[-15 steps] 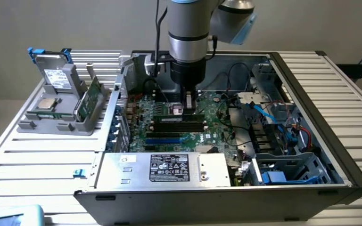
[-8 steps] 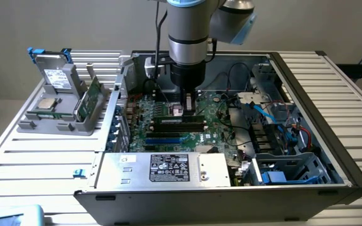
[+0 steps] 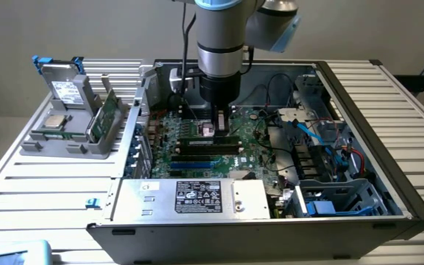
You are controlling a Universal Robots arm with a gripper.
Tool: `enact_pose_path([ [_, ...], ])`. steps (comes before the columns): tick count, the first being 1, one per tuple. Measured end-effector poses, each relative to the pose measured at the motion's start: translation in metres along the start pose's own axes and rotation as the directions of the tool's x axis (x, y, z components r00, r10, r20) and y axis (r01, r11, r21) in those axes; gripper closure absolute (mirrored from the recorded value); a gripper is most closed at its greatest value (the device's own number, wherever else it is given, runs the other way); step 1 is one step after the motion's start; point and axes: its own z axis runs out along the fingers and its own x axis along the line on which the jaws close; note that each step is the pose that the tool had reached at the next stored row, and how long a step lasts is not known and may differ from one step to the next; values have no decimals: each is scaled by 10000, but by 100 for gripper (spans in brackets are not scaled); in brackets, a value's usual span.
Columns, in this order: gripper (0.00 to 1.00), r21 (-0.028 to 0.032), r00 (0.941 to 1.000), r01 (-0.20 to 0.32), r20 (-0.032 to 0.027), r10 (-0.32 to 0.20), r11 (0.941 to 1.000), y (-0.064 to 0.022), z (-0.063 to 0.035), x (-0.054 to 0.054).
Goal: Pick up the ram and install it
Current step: 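Insert the ram into the slot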
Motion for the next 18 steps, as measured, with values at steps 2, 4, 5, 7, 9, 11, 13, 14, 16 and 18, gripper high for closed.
enact_pose_path([
  [2, 86, 0, 10000, 1, 0, -1, 10000, 0, 16, -1],
  [4, 86, -1, 10000, 1, -14, -1, 10000, 0, 27, -3],
  [5, 86, -1, 10000, 3, -27, -3, 10000, 0, 29, -5],
  [7, 86, -1, 10000, 2, -55, -2, 10000, 1, 33, -16],
  [9, 86, -8, 10000, 5, -64, -5, 10000, -2, 37, -20],
  [11, 86, -72, 10000, 6, -69, -6, 10000, -15, 40, -20],
  [13, 86, -182, 10000, 11, -69, -12, 9998, -40, 43, -20],
  [14, 86, -211, 10000, 12, -69, -14, 9998, -49, 44, -20],
  [16, 86, -276, 10000, 15, -66, -17, 9996, -58, 47, -20],
  [18, 86, -318, 10000, 17, -68, -19, 9995, -60, 50, -20],
])
